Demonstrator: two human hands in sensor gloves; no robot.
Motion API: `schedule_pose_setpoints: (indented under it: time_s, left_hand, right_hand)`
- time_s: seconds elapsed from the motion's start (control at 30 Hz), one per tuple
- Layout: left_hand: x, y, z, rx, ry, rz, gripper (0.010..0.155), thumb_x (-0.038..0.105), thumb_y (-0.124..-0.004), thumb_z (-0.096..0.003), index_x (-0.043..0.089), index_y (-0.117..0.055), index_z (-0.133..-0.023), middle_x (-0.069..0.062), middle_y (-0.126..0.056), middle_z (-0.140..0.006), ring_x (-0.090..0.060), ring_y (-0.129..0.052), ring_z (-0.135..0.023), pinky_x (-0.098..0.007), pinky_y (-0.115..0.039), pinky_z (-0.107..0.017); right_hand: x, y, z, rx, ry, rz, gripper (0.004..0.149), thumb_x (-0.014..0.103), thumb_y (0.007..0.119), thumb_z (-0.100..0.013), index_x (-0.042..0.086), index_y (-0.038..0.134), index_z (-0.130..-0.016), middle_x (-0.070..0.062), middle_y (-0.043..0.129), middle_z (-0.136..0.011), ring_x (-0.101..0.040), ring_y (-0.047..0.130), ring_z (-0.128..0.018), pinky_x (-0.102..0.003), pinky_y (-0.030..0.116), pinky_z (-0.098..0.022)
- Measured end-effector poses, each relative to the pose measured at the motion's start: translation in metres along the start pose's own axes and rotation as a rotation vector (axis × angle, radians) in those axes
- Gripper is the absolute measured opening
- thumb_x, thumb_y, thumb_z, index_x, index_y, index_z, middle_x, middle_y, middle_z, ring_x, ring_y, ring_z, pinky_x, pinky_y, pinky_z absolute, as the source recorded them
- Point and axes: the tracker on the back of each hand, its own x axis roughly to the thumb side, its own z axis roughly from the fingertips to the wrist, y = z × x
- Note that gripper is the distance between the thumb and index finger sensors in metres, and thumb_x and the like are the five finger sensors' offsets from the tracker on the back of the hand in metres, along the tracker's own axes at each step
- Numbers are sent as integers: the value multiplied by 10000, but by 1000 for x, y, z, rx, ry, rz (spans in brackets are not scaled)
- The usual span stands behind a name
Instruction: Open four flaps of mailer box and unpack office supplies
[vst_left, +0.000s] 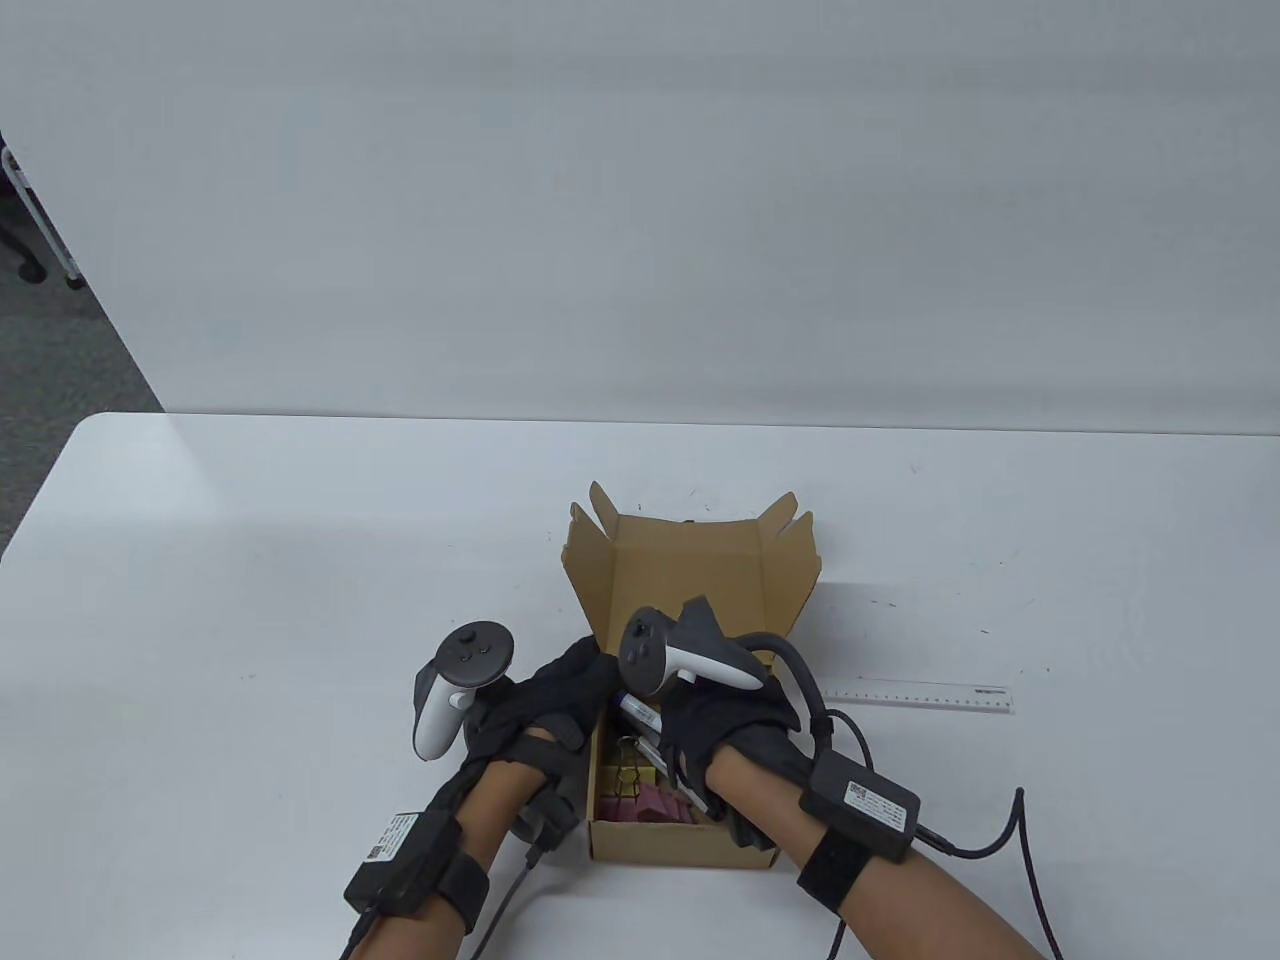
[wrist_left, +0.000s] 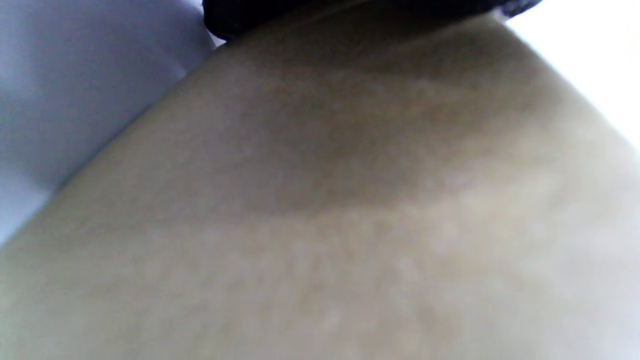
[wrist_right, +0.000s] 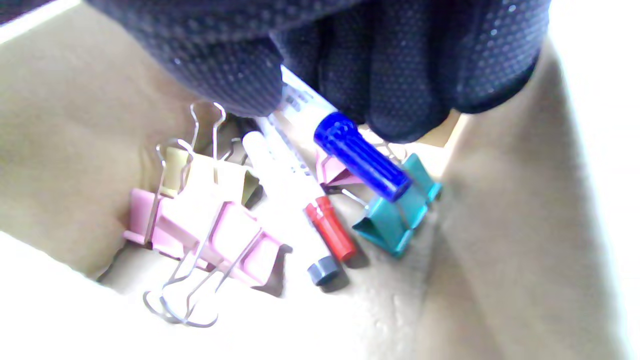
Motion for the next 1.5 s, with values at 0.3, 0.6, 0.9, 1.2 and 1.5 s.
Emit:
schedule_pose_setpoints:
  time_s: [0.3, 0.6, 0.9, 1.2, 1.5]
  left_hand:
    - [0, 0, 0, 0, 0, 0, 672, 626, -589, -637, 295, -406, -1192, -148, -559, -1221, -499, -521, -1112, -657, -307, -818]
    - [0, 0, -1, 0, 0, -7, 666, 623, -586, -637, 297, -409, -1191, -146, -556, -1223, -501, -519, -1113, -662, -310, -817]
    - [0, 0, -1, -1, 0, -10, 664, 623, -584, -637, 298, -410, -1190, -146, -552, -1224, -502, -518, -1113, -664, -309, -816]
    - [0, 0, -1, 2, 0, -5, 665, 625, -584, -637, 296, -411, -1189, -142, -552, -1224, -500, -516, -1113, -660, -307, -817]
    - [-1, 0, -1, 2, -1, 0, 667, 626, -585, -636, 295, -412, -1189, -146, -552, -1223, -500, -514, -1113, -657, -304, -818]
  right_hand:
    - [-36, -32, 41, -106, -18, -136, 451, 337, 884, -593, 68, 788, -942, -130, 893, -832, -354, 958, -632, -518, 816, -470]
    - [-119, -24, 75, -210, 22, -393, 451, 335, 882, -596, 63, 788, -944, -136, 891, -833, -356, 956, -626, -513, 816, -459]
    - [-183, 35, 63, -187, 105, -597, 450, 329, 878, -601, 54, 786, -945, -147, 888, -833, -365, 952, -623, -517, 812, -454]
    - [-187, 64, 45, -95, 243, -552, 451, 339, 878, -602, 45, 799, -934, -149, 902, -813, -351, 966, -585, -494, 831, -413]
    - [-161, 84, 23, 8, 319, -426, 454, 358, 876, -603, 29, 823, -912, -150, 927, -777, -340, 990, -536, -479, 851, -370]
